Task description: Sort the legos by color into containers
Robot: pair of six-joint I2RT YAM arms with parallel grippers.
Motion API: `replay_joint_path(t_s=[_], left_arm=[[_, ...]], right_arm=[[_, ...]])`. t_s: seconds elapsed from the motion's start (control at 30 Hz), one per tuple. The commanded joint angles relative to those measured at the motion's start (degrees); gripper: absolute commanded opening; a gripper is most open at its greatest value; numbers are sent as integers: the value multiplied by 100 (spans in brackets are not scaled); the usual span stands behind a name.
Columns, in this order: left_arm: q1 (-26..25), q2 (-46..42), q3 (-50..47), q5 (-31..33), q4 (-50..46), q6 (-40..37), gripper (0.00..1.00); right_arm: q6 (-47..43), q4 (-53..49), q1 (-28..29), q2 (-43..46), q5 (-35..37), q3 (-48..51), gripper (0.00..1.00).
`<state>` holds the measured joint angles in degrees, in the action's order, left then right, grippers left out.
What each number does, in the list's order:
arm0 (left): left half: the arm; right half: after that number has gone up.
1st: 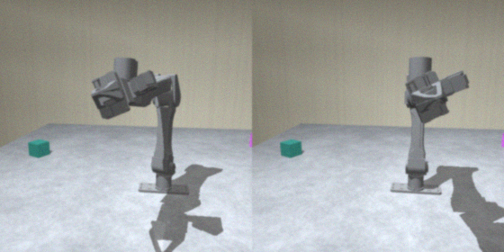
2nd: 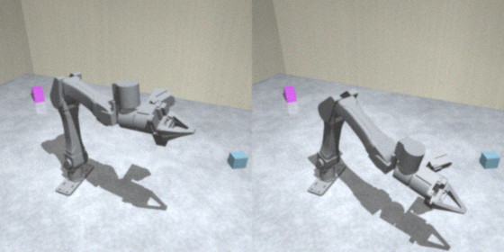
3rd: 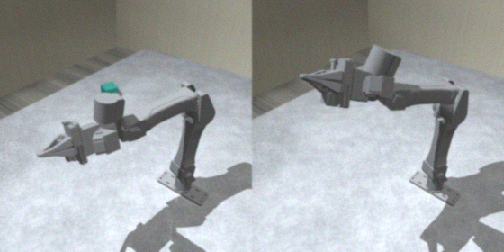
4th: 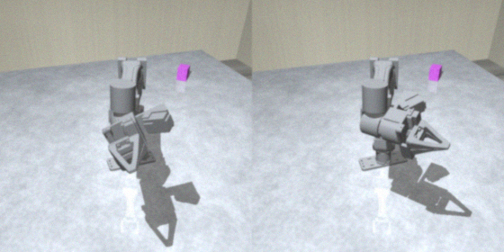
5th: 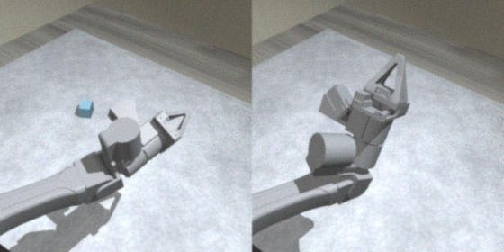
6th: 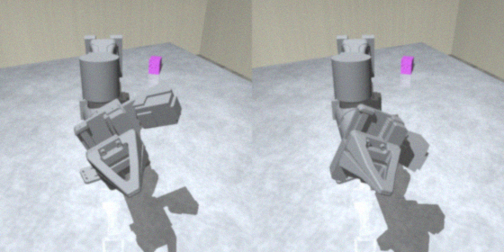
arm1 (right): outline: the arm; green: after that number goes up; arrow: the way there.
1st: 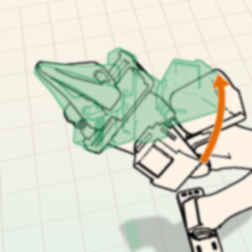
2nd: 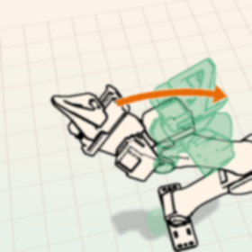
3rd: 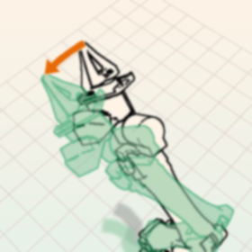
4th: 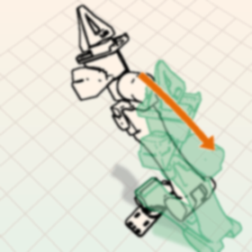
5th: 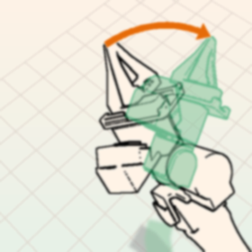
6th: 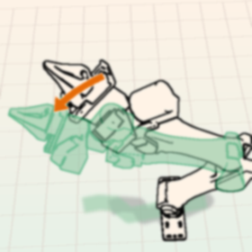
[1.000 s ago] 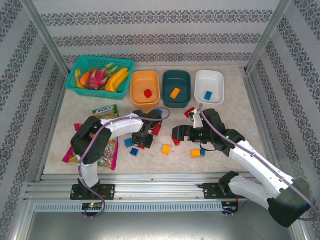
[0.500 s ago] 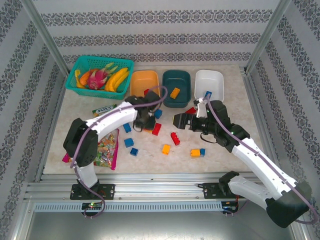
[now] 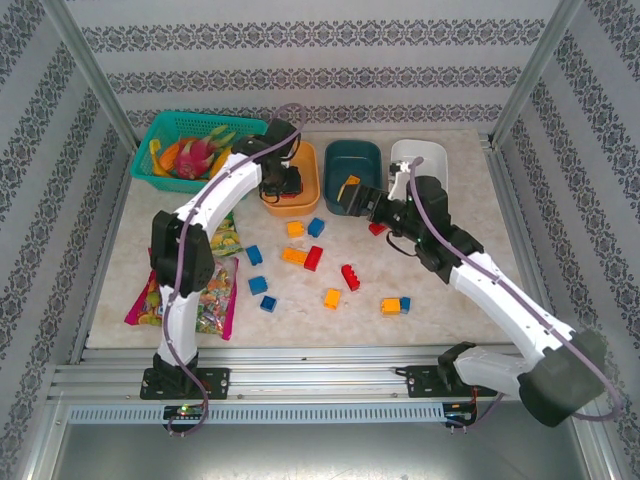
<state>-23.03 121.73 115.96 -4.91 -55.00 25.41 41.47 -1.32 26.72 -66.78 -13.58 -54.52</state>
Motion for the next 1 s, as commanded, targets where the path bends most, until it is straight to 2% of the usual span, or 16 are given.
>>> replay_joint_path(t_s=[0.0, 0.3, 0.57, 0.73, 0.87, 0.97], left_arm=[[128, 464, 539, -116, -397, -220, 28], [407, 1384, 1274, -186, -463, -88, 28], [505, 1787, 1345, -277, -542, -54, 32], [505, 1956, 1467, -364, -524, -74, 46], [511, 1956, 1581, -402, -596, -65, 58], [510, 1772, 1588, -471, -535, -11, 61]], right_arm=[[223, 203, -91, -285, 331, -336, 97], [317, -22, -270, -960, 115, -670, 96], [401, -482, -369, -1005, 300, -535, 96], [402, -817, -376, -1016, 347, -538, 95], [285, -1550, -376, -956, 564, -655, 95], [224, -2187, -378, -806, 817, -729, 93]])
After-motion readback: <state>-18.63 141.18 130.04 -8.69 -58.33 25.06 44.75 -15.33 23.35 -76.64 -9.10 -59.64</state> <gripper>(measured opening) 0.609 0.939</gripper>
